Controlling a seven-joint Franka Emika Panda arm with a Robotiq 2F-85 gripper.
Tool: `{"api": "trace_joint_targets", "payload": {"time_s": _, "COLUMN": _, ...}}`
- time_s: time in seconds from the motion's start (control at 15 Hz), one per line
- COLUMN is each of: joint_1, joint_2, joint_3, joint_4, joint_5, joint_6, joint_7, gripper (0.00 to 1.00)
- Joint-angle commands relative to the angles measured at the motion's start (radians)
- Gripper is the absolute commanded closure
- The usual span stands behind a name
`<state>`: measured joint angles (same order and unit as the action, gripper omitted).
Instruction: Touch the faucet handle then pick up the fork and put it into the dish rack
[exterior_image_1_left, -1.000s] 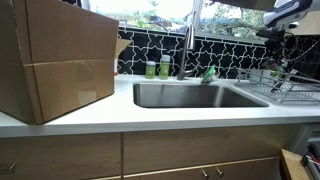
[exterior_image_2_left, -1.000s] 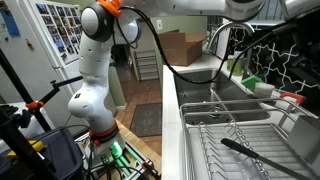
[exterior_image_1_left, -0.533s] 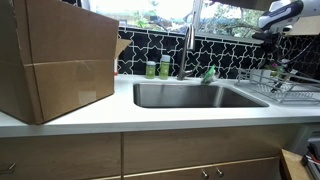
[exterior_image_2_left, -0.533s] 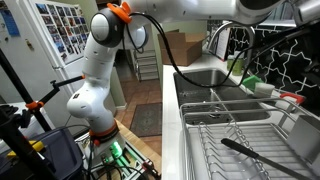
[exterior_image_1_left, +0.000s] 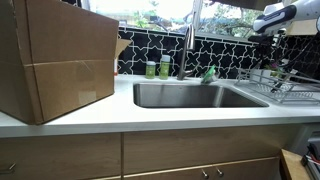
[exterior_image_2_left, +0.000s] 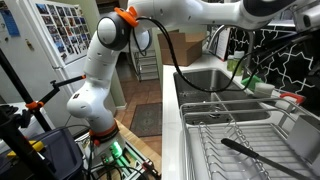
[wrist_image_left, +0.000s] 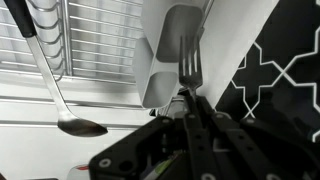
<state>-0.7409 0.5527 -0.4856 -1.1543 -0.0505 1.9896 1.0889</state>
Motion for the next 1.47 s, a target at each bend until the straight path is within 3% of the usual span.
{"api": "trace_joint_targets", "payload": {"time_s": 0.0, "joint_1": -0.016, "joint_2": 0.015, "joint_3": 0.009, "joint_4": 0.026, "joint_5": -0.001, "joint_6": -0.007, "joint_7": -0.08, "gripper": 0.95}}
{"api": "trace_joint_targets", "payload": {"time_s": 1.4, "joint_1": 0.047, "joint_2": 0.002, "joint_3": 0.017, "joint_4": -0.097, "joint_5": -0.04, "joint_6": 0.072, "joint_7": -0.324, "gripper": 0.94}}
